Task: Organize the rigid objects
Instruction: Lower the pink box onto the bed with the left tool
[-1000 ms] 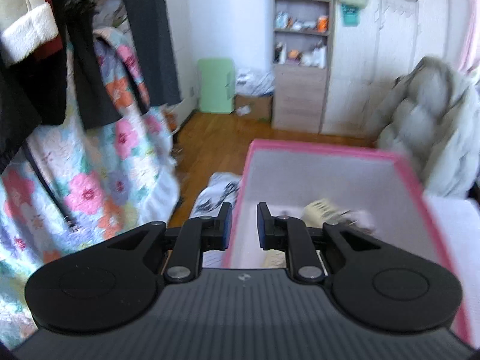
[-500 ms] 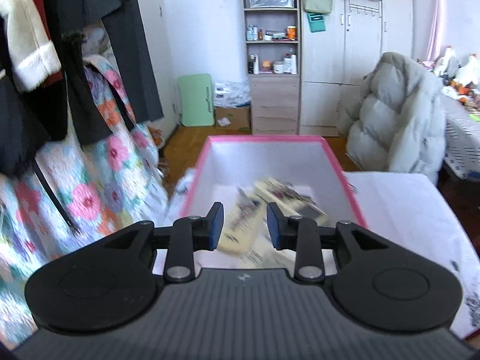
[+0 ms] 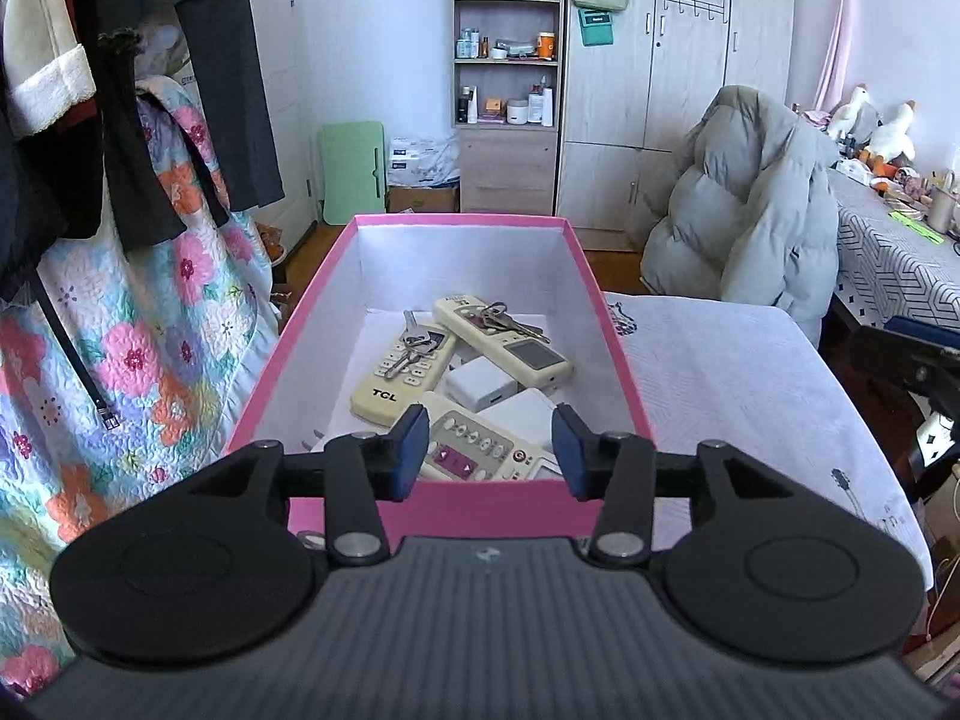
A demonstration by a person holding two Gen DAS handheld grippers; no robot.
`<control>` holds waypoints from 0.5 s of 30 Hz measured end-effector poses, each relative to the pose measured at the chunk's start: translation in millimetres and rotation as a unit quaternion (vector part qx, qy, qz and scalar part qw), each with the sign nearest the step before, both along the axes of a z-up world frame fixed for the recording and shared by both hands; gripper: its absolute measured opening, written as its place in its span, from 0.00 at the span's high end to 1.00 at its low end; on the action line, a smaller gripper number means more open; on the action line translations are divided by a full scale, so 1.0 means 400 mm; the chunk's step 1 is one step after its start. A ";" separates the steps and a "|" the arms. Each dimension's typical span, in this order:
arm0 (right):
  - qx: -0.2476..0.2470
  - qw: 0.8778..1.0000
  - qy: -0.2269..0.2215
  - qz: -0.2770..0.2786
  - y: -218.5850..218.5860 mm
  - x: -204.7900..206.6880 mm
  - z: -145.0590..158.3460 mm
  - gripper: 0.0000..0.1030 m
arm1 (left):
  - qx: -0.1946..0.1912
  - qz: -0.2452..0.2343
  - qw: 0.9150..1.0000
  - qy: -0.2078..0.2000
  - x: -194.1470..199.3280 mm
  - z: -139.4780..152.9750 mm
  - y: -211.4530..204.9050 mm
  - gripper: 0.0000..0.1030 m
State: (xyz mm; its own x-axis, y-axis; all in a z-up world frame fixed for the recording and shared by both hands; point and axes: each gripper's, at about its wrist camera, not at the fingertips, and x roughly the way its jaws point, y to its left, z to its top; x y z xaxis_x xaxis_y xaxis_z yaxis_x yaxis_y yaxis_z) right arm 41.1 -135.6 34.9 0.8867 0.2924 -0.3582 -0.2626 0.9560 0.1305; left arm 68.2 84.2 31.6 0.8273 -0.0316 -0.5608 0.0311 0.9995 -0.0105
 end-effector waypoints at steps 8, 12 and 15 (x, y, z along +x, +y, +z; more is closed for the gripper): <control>-0.015 1.000 -0.008 -0.016 -0.016 -0.032 0.003 0.45 | 0.004 0.014 1.000 0.003 -0.024 -0.009 -0.001 0.43; -0.007 1.000 -0.007 -0.022 -0.030 -0.044 0.004 0.36 | 0.001 0.017 1.000 -0.003 -0.037 -0.010 -0.003 0.35; -0.011 0.999 -0.008 -0.030 -0.033 -0.047 0.005 0.29 | 0.007 0.018 1.000 -0.006 -0.044 -0.008 -0.005 0.27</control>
State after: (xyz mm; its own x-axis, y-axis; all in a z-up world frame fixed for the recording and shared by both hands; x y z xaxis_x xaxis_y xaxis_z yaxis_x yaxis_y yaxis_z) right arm 22.2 -148.7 37.1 0.9079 0.2301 -0.3505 -0.2058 0.9729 0.1055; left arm 50.6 82.1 28.6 0.8346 0.0063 -0.5509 -0.0055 1.0000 0.0032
